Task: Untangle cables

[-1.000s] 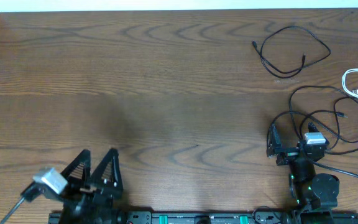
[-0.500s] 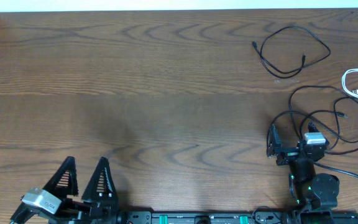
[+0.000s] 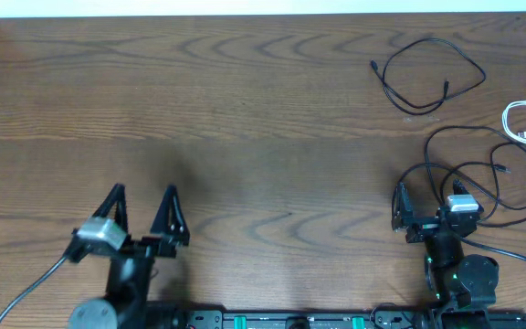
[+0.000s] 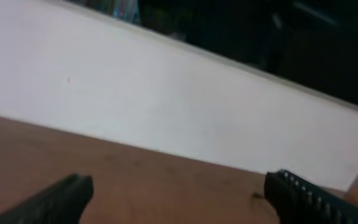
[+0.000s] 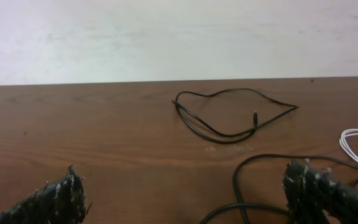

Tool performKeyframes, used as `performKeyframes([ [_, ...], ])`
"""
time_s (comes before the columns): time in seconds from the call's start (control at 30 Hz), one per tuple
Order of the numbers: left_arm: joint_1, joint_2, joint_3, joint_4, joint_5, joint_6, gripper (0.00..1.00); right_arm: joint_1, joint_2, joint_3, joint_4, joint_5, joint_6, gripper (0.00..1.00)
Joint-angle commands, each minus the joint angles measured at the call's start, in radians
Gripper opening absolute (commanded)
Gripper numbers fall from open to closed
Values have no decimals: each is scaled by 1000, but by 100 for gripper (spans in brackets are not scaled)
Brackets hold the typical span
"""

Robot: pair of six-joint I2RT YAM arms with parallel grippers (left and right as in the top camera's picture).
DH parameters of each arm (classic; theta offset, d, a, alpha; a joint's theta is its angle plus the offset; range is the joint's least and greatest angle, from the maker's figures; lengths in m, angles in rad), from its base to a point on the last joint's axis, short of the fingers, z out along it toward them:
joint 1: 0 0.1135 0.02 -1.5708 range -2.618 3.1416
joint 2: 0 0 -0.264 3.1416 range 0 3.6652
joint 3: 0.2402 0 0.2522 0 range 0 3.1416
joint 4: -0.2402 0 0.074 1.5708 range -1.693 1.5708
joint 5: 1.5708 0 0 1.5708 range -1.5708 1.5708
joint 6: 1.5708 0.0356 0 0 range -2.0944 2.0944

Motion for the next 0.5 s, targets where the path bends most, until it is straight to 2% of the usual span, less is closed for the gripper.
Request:
performKeyframes([
  [0.0,2,-2,-120,104,-14,32,93,5,-8,-1,-5,11,-15,99],
  [0.2,2,-2,-267,221,-20,32,94,5,-8,-1,-5,11,-15,99],
  [0.47,2,-1,-325,234,-148,45,94,5,-8,-1,-5,11,-15,99],
])
